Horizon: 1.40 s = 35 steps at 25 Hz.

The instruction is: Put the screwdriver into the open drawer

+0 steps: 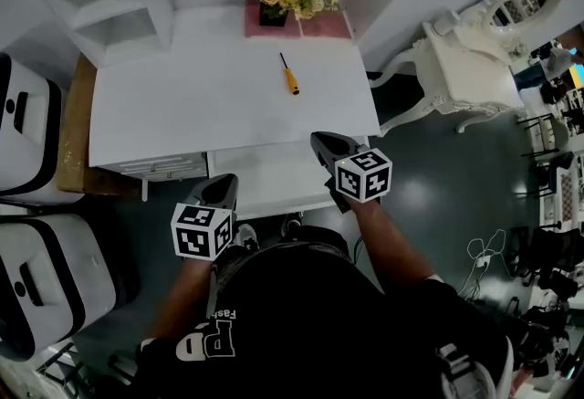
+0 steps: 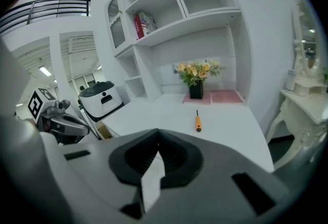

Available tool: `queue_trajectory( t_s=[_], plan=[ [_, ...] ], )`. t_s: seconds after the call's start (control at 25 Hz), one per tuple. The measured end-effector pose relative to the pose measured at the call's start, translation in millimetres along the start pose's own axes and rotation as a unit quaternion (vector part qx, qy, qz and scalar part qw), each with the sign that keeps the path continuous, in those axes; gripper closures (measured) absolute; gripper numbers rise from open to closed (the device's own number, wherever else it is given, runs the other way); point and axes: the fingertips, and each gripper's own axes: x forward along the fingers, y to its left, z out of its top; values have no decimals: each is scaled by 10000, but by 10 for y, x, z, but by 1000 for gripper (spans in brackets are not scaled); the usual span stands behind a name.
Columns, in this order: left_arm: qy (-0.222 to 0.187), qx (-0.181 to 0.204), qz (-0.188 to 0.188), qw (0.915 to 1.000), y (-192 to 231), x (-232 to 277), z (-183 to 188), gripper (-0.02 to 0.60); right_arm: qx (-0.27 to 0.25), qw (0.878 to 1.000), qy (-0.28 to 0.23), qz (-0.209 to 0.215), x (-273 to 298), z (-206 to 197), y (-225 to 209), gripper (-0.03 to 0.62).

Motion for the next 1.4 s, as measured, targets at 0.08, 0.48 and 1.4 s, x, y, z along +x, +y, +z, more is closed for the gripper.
queue_trajectory(
  t_s=[0.08,0.48,1.4],
  plan=[
    [26,-71,76,9999,18,44,4,571,-14,9999,83,74,103,3,-67,585],
    [297,-326,449,9980,131,350,70,571,154,9990,291,316,639,74,-515,585],
    [602,-1056,1201,9853,407,487,-62,571,-302,9949,947,-163,2101,214,-1568,554]
  ],
)
